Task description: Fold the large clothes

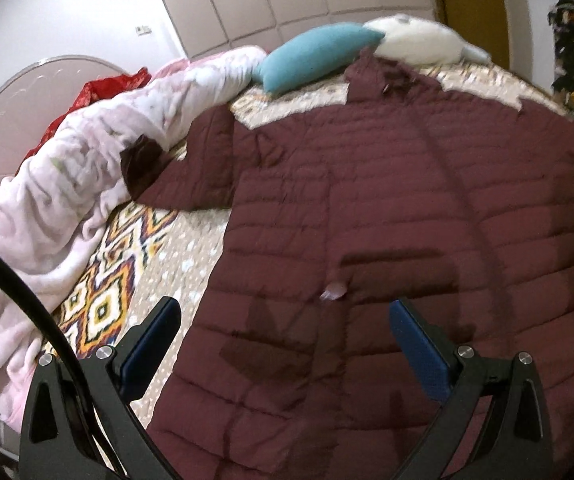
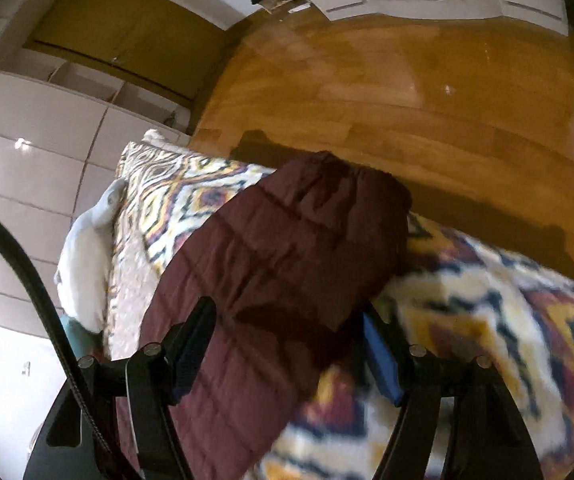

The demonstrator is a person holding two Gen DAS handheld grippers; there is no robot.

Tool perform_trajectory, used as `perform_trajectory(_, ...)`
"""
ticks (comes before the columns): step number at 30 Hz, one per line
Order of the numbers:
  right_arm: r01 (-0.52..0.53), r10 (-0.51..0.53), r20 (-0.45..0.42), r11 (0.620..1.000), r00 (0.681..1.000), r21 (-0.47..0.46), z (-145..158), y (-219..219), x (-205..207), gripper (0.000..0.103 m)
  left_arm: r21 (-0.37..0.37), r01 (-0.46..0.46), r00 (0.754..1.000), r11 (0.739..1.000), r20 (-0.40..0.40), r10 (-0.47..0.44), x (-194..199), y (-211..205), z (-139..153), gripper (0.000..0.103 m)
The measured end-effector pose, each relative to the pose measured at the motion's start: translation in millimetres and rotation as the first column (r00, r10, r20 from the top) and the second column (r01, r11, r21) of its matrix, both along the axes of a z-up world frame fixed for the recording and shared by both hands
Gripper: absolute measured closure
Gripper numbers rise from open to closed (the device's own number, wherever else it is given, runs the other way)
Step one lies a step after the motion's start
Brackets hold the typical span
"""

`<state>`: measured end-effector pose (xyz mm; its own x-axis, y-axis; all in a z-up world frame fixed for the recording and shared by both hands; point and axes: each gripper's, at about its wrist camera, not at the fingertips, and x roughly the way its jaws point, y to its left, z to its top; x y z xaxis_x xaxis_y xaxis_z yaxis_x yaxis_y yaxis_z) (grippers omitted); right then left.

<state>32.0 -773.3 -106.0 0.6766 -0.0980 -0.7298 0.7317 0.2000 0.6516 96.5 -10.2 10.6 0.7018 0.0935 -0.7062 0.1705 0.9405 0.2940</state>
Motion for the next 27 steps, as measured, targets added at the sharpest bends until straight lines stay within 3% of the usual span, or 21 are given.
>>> perform_trajectory(2, -0.009, 0.008, -0.020, 0.999, 1.000, -0.031, 0.1, -4.2, 7.8, 0.047, 0.020, -0.019, 0.999, 1.000, -0.026, 0.020, 4.9, 2.6, -6.8, 0.000)
perform_trajectory(4, -0.019, 0.016, -0.037, 0.996, 0.999, -0.084, 6.0, -3.2, 11.2, 0.073, 0.018, -0.031, 0.999, 0.999, -0.029, 0.032, 8.2, 5.4, -7.5, 0.000)
perform_trajectory(6, -0.028, 0.018, -0.067, 0.988, 0.998, -0.153, 21.8, 0.8, 11.6, 0.085, 0.011, -0.034, 0.999, 0.999, -0.021, 0.034, 8.3, 6.3, -6.8, 0.000)
perform_trajectory(9, -0.046, 0.019, -0.102, 0.960, 0.995, -0.278, 63.7, 14.0, 14.3, 0.088, -0.004, -0.023, 1.000, 1.000, -0.007, 0.023, 4.0, 7.5, -3.9, 0.000)
perform_trajectory(12, -0.119, 0.065, -0.140, 0.898, 0.988, -0.425, 123.7, 48.8, 30.2, 0.091, -0.030, -0.013, 1.000, 0.999, 0.007, 0.013, -4.2, 13.9, 1.4, 0.000)
perform_trajectory(15, -0.224, 0.172, -0.146, 0.816, 0.974, -0.532, 179.8, 106.1, 58.1, 0.091, -0.061, -0.029, 0.999, 0.998, 0.020, 0.030, -10.9, 28.4, 8.0, 0.000)
perform_trajectory(17, -0.313, 0.272, -0.161, 0.739, 0.949, -0.597, 213.8, 162.5, 81.9, 0.091, -0.093, -0.043, 0.999, 0.995, 0.029, 0.046, -14.9, 41.6, 13.7, 0.000)
perform_trajectory(19, -0.395, 0.373, -0.175, 0.665, 0.911, -0.634, 232.9, 219.7, 104.8, 0.091, -0.115, -0.051, 0.998, 0.992, 0.042, 0.056, -17.9, 53.0, 19.6, 0.000)
perform_trajectory(21, -0.492, 0.489, -0.201, 0.592, 0.849, -0.638, 237.1, 278.3, 131.5, 0.091, -0.132, -0.061, 0.995, 0.989, 0.064, 0.070, -21.2, 66.2, 26.5, 0.000)
perform_trajectory(25, -0.670, 0.675, -0.264, 0.455, 0.689, -0.587, 206.1, 389.3, 169.2, 0.092, -0.159, -0.080, 0.992, 0.984, 0.086, 0.094, -21.3, 88.5, 37.4, 0.000)
perform_trajectory(27, -0.759, 0.755, -0.302, 0.371, 0.582, -0.535, 169.9, 451.7, 186.9, 0.092, -0.168, -0.084, 0.991, 0.982, 0.091, 0.100, -20.4, 94.6, 40.8, 0.000)
